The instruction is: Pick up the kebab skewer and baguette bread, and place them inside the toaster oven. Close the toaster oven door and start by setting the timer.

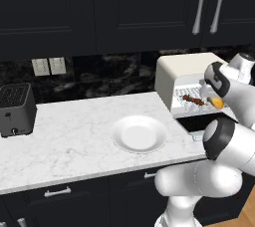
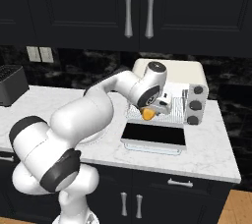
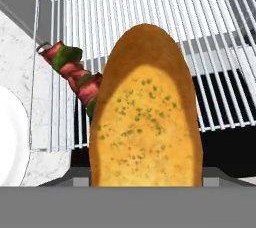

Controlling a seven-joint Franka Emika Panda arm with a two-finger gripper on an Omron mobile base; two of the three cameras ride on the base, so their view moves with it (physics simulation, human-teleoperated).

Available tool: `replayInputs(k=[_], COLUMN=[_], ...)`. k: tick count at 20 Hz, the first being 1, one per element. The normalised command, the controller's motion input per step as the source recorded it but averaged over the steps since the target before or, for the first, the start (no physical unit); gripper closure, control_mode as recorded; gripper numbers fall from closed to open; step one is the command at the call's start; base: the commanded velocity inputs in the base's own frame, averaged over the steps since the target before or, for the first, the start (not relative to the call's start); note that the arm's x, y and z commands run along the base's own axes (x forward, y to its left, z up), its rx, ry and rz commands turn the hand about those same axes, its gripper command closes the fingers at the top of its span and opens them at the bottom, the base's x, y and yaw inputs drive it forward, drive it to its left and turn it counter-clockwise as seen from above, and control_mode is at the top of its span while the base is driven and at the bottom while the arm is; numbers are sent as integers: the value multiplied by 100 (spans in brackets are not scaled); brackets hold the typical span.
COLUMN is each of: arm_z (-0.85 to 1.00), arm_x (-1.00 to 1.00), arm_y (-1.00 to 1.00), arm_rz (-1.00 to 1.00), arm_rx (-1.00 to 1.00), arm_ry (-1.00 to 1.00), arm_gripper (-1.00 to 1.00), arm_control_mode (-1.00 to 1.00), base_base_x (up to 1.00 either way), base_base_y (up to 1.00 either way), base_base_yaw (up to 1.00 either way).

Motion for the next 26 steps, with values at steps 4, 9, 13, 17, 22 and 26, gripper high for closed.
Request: replayInputs(k=[4,9,13,17,22,26], arm_z=[-18,-11,-46,-19,0,0], arm_x=[3,25,14,9,6,11], arm_y=[-9,-22,-11,-9,-13,-2], arm_rz=[16,11,7,5,8,8], arm_rx=[-9,-8,-11,-2,0,0], arm_ry=[-11,-4,-2,0,-1,0], arm_gripper=[100,100,100,100,100,100], arm_control_mode=[-100,-100,-100,-100,-100,-100], base_base_x=[0,0,0,0,0,0], base_base_y=[0,0,0,0,0,0], base_base_yaw=[0,0,0,0,0,0])
